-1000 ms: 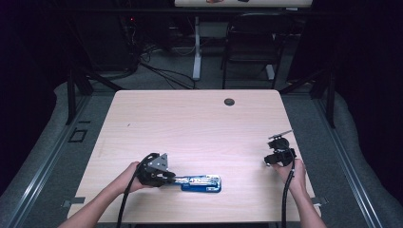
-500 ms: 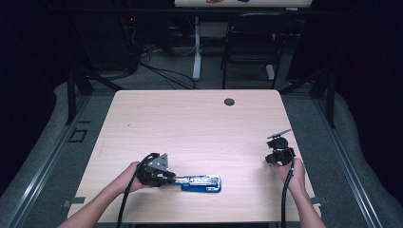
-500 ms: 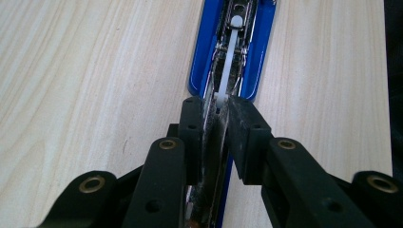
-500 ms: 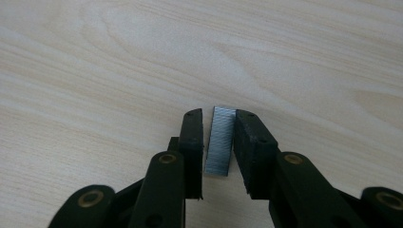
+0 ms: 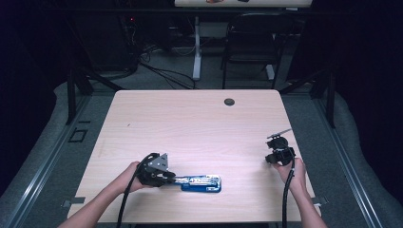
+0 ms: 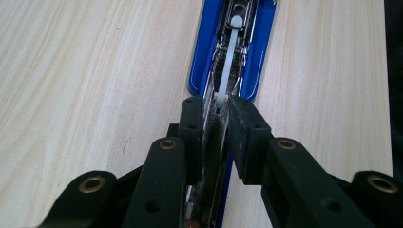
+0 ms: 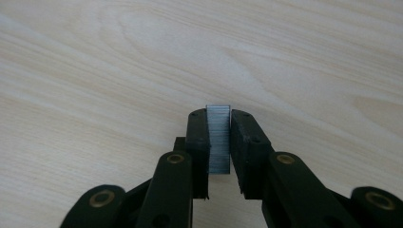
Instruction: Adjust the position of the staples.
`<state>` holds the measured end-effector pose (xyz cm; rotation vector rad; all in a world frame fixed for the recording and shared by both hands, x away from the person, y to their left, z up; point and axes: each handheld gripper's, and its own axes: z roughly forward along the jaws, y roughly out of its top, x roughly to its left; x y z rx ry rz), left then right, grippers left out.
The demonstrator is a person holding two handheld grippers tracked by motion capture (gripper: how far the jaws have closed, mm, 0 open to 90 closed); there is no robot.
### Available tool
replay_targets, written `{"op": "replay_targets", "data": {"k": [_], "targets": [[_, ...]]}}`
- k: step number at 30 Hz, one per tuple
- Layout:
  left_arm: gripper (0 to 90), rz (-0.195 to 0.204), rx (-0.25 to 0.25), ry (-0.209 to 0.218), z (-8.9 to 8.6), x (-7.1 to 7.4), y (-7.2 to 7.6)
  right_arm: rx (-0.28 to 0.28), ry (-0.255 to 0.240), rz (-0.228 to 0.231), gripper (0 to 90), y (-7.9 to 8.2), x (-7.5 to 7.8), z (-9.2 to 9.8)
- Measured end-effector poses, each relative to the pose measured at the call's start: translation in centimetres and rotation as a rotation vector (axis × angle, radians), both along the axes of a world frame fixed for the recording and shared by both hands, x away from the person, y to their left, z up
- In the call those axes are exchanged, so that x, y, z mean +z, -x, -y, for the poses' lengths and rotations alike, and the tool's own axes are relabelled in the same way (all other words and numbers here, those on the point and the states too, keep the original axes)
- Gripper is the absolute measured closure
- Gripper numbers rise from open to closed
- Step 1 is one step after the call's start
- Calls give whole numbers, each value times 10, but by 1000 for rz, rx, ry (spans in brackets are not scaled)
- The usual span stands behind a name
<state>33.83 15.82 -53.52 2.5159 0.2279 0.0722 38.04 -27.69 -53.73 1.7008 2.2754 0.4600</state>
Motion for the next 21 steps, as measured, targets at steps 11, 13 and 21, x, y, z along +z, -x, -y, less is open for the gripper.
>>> {"op": "replay_targets", "data": {"k": [11, 13, 21], "targets": [[762, 2, 0, -1, 0, 0, 0, 144, -9, 22, 784, 12, 15, -34], [762, 2, -1, -1, 0, 0, 0, 171, -3, 15, 784, 14, 17, -40], [762, 2, -1, -1, 0, 0, 0, 230, -3, 1, 784, 19, 17, -57]]}}
